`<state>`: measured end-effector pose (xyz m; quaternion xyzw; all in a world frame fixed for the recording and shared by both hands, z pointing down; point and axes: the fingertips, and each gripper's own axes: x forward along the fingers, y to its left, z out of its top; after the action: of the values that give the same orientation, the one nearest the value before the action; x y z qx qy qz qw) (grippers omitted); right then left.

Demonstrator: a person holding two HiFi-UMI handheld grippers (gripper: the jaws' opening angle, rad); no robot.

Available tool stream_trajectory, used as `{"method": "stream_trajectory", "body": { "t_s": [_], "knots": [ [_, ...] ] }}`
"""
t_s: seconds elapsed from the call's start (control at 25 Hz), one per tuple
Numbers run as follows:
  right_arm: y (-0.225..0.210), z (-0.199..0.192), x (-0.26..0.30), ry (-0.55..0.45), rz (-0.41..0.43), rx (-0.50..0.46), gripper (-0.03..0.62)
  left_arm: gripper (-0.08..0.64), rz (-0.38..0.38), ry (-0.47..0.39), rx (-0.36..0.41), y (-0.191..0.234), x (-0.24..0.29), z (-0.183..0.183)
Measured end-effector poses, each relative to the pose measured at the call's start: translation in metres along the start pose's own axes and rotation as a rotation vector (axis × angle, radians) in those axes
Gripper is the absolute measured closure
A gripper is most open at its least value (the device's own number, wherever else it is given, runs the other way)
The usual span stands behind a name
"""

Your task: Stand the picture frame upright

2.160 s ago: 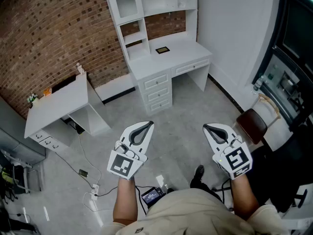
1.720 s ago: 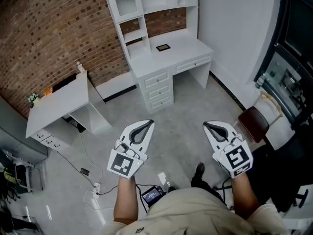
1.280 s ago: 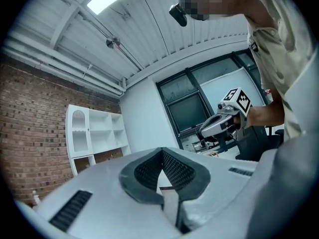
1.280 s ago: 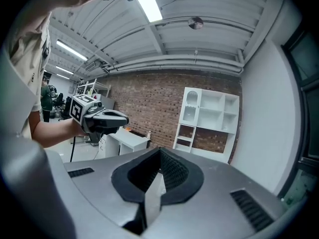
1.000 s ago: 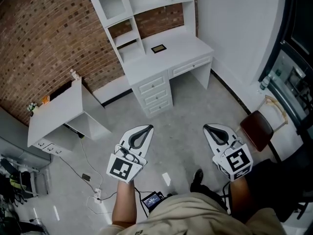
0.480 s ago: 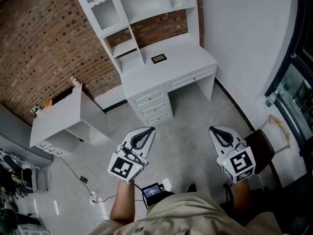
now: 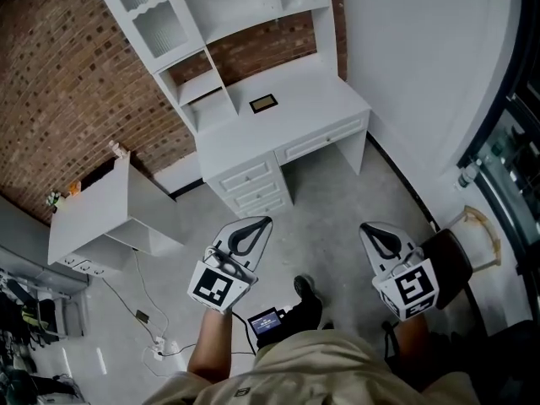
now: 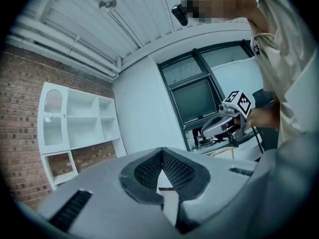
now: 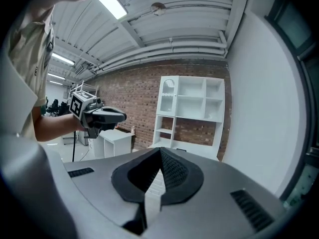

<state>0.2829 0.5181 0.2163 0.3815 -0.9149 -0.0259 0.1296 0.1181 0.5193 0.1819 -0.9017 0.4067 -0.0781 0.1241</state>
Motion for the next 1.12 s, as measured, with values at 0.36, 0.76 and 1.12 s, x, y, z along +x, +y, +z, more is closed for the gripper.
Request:
{"method": "stream_trajectory", "body": {
  "t_s": [0.36, 0.76, 1.12],
  "knots": [
    [-0.075, 0.003, 0.104, 0.057, -0.028, -0.013, 0.589, 0.554, -0.033, -0.029, -0.043, 0.093, 0.094, -0.046],
    [-0.132, 0.038, 0.238, 0.073, -0.041, -0.059, 0.589, 0.554, -0.019, -0.073, -0.057, 0.231, 0.164, -0.076],
    [-0.172, 0.043, 0.337, 0.086, 0.04, -0.064, 0.589, 0.554, 0.041, -0.038, -0.098, 0.306, 0.201, -0.106]
  ]
}}
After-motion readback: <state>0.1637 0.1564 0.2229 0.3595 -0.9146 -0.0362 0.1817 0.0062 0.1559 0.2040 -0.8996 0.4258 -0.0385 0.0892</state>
